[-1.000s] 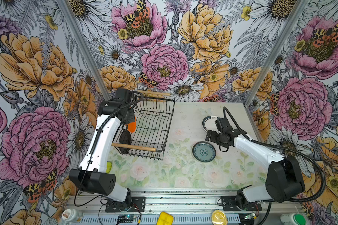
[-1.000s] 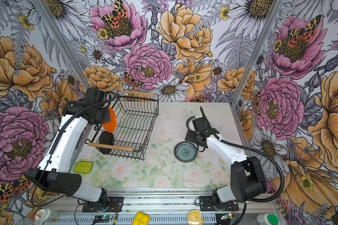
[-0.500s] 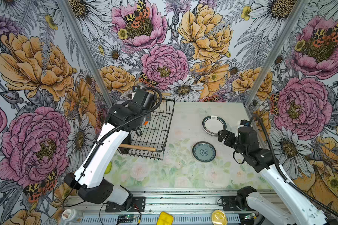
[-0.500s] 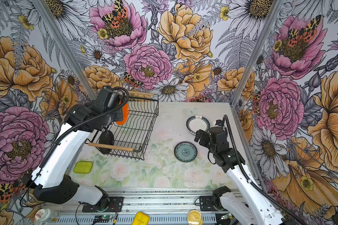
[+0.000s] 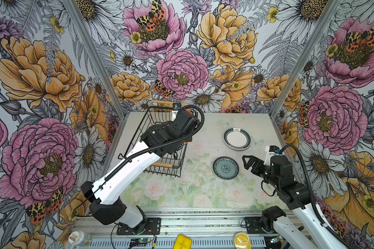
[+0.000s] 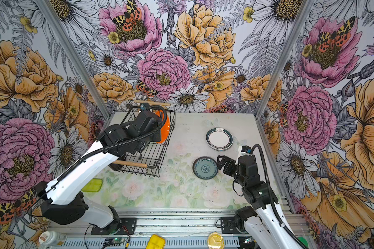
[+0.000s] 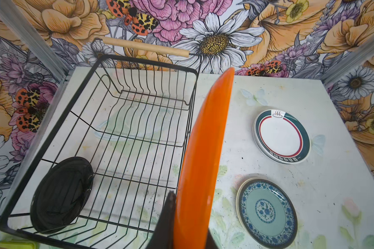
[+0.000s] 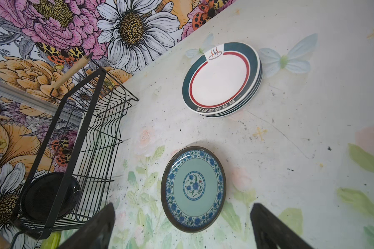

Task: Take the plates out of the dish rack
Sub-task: 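Lift the orange plate with the left gripper while the right opens and withdraws, then carry the orange plate toward the right gripper and grasp its rim with the right gripper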

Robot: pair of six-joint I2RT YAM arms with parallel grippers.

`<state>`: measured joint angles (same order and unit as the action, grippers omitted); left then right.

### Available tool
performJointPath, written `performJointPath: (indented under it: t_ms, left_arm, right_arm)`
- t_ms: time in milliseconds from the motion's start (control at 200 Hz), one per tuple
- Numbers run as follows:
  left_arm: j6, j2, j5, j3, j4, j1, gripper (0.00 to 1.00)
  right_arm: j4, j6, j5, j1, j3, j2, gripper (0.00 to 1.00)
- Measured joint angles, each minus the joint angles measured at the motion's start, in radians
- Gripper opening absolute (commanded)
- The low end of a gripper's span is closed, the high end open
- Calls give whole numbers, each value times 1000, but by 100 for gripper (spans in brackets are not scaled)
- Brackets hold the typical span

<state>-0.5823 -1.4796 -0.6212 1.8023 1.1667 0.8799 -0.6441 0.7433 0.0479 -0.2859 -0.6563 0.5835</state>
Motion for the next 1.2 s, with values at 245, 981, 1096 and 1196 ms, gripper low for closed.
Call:
performJointPath:
  t_ms: [245,981,1096,1196]
  left_arm:
    - [-43,50,121,-184,-180,5,0]
    - [-345,43,635,-615,-921,-190,0]
    - [-383,-16,708,-615,-1004,-196,0]
    - [-412,-68,767,-615,-1053,-201,0]
  right_arm:
    - [65,16,121,10,60,-2,99]
    - [906,106,463,26,143,449,99]
    - [1036,133,495,26,124,555,99]
    - [1122,158,513,26,99,610,99]
